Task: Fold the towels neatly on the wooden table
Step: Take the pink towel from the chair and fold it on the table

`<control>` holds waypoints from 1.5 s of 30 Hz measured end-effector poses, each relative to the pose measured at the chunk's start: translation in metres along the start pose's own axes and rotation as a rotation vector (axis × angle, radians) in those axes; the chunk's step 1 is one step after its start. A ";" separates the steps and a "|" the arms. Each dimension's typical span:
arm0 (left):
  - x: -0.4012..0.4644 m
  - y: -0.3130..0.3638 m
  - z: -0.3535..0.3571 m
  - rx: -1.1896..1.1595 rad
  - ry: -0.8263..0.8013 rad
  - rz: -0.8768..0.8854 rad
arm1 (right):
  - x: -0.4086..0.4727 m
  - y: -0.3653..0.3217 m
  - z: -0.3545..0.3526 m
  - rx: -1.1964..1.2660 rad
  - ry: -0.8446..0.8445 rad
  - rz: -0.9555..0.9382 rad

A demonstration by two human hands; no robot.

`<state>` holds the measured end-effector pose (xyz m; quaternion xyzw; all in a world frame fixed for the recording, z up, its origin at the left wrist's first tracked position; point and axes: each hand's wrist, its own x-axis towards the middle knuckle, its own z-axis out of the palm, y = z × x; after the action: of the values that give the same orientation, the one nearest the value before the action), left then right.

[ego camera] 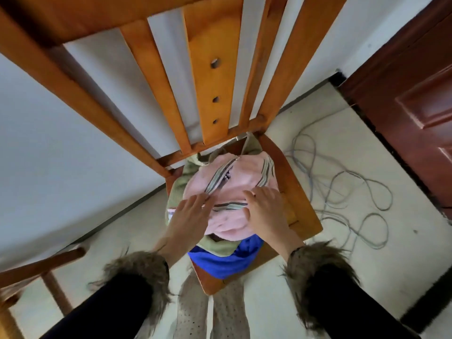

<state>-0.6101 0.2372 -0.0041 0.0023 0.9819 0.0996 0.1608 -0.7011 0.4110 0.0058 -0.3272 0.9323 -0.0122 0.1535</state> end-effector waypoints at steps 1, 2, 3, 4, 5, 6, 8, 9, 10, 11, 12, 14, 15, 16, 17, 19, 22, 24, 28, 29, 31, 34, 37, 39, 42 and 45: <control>0.004 0.002 0.006 -0.005 -0.014 -0.006 | 0.002 0.003 0.006 -0.033 -0.009 -0.027; 0.006 0.005 0.011 -0.015 -0.025 -0.012 | 0.002 0.005 0.009 -0.060 -0.011 -0.058; 0.007 0.007 0.013 -0.031 -0.026 -0.018 | 0.002 0.007 0.010 -0.078 -0.009 -0.088; 0.007 0.008 0.012 -0.056 -0.017 -0.026 | 0.001 0.010 0.008 -0.082 0.001 -0.113; 0.006 0.009 0.009 -0.086 -0.006 -0.033 | -0.001 0.010 0.003 -0.065 0.011 -0.129; 0.005 0.010 0.004 -0.131 0.015 -0.038 | -0.003 0.011 -0.004 -0.029 0.016 -0.135; -0.002 0.013 -0.016 -0.232 0.041 -0.053 | -0.008 0.011 -0.024 0.059 0.035 -0.137; -0.007 0.014 -0.030 -0.305 0.062 -0.083 | -0.011 0.011 -0.038 0.107 0.037 -0.141; -0.012 0.016 -0.044 -0.372 0.100 -0.121 | -0.013 0.011 -0.053 0.159 0.041 -0.150; -0.018 0.017 -0.062 -0.432 0.108 -0.165 | -0.015 0.012 -0.069 0.205 0.032 -0.163; -0.024 0.020 -0.081 -0.473 0.117 -0.203 | -0.015 0.013 -0.086 0.235 0.020 -0.178; -0.037 0.025 -0.119 -0.516 0.174 -0.261 | -0.015 0.015 -0.119 0.273 0.018 -0.216; -0.045 0.027 -0.135 -0.525 0.201 -0.277 | -0.016 0.015 -0.135 0.300 0.028 -0.240; -0.052 0.029 -0.151 -0.530 0.227 -0.287 | -0.016 0.014 -0.150 0.327 0.036 -0.264; -0.061 0.032 -0.166 -0.536 0.254 -0.296 | -0.018 0.012 -0.165 0.346 0.040 -0.287; -0.078 0.038 -0.193 -0.548 0.307 -0.316 | -0.022 0.007 -0.193 0.368 0.057 -0.336; -0.114 0.049 -0.233 -0.555 0.413 -0.358 | -0.033 -0.007 -0.237 0.415 0.097 -0.422; -0.141 0.054 -0.259 -0.568 0.467 -0.386 | -0.040 -0.023 -0.269 0.452 0.111 -0.469; -0.208 0.054 -0.301 -0.531 0.574 -0.429 | -0.057 -0.073 -0.327 0.463 0.136 -0.631; -0.227 0.051 -0.309 -0.510 0.610 -0.453 | -0.062 -0.089 -0.339 0.461 0.142 -0.672; -0.267 0.047 -0.320 -0.464 0.682 -0.509 | -0.074 -0.124 -0.356 0.445 0.162 -0.758; -0.336 0.047 -0.324 -0.393 0.772 -0.611 | -0.098 -0.184 -0.370 0.443 0.147 -0.912; -0.419 0.052 -0.315 -0.328 0.838 -0.711 | -0.134 -0.253 -0.375 0.398 0.105 -1.061; -0.478 0.057 -0.304 -0.309 0.869 -0.809 | -0.166 -0.301 -0.373 0.380 0.088 -1.169; -0.570 0.075 -0.282 -0.296 0.979 -0.964 | -0.224 -0.373 -0.363 0.368 0.077 -1.338; -0.655 0.100 -0.259 -0.281 1.038 -1.101 | -0.290 -0.441 -0.345 0.377 0.042 -1.467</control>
<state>-0.0735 0.2609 0.4628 -0.5544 0.7692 0.1172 -0.2953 -0.3210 0.2151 0.4694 -0.8315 0.4606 -0.2765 0.1416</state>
